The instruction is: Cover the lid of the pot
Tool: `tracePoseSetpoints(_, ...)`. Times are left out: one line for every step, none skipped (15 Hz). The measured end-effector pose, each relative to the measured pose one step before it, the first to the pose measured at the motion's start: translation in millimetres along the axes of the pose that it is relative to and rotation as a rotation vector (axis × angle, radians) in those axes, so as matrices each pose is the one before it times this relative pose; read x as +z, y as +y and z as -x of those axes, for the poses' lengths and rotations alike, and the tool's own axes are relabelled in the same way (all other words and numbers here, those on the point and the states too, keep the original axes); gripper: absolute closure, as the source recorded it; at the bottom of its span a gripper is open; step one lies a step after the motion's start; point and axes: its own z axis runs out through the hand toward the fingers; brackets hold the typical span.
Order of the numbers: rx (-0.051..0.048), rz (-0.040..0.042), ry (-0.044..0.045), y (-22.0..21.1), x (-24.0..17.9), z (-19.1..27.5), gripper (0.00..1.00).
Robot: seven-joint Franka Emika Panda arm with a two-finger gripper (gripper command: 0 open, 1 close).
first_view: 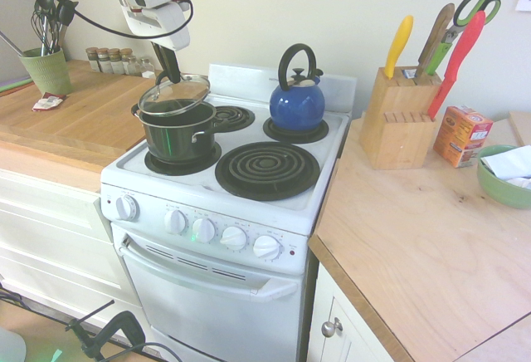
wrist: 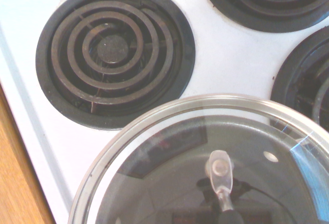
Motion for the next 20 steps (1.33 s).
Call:
tracePoseSetpoints(-0.00041, 0.00484, -0.00215, -0.35, 2.75, 0.08, 1.0)
tracePoseSetpoints(-0.0005, 0.00585, -0.00246, -0.42, 3.36, 0.04, 1.0)
tracePoseSetpoints(0.00021, 0.00647, -0.00277, -0.32, 3.99, -0.31, 1.0)
tracePoseSetpoints(0.00099, 0.00545, -0.00245, -0.05, 3.48, -0.59, 1.0)
tracePoseSetpoints(0.00191, 0.00384, -0.00175, 0.27, 2.56, -0.96, 1.0)
tracePoseSetpoints(0.00214, 0.00311, -0.00146, 0.62, 1.92, -0.98, 1.0)
tracePoseSetpoints(0.00095, 0.00126, -0.00061, 0.36, 0.73, -0.42, 1.0)
tracePoseSetpoints(-0.00022, 0.00012, -0.00006, 0.14, 0.06, -0.27, 1.0)
tracePoseSetpoints(-0.00041, 0.00067, -0.00032, 0.1, 0.23, 0.08, 1.0)
tracePoseSetpoints(-0.00123, 0.00285, -0.00142, 0.46, 0.95, 0.42, 1.0)
tracePoseSetpoints(-0.00234, 0.00447, -0.00232, 0.9, 2.15, 0.94, 1.0)
tracePoseSetpoints(-0.00408, 0.00688, -0.00372, 1.31, 3.54, 1.83, 1.0)
tracePoseSetpoints(-0.00444, 0.00952, -0.0052, 1.61, 5.36, 1.67, 1.0)
tracePoseSetpoints(-0.00354, 0.00573, -0.00432, -0.47, 5.85, 0.48, 1.0)
tracePoseSetpoints(-0.00316, -0.00289, 0.00062, -2.08, 4.24, -0.54, 1.0)
tracePoseSetpoints(-0.00274, -0.00054, 0.00001, -1.88, 2.96, -0.73, 1.0)
tracePoseSetpoints(-0.00164, 0.0005, -0.00045, -0.92, 0.66, -0.45, 1.0)
tracePoseSetpoints(-0.001, 0.00016, -0.0006, -0.69, 0.37, -0.32, 1.0)
tracePoseSetpoints(-0.00261, 0.00016, -0.00017, -0.79, 0.19, -0.47, 1.0)
tracePoseSetpoints(-0.00321, 0.00024, -0.00012, -0.53, -0.01, -0.42, 0.0)
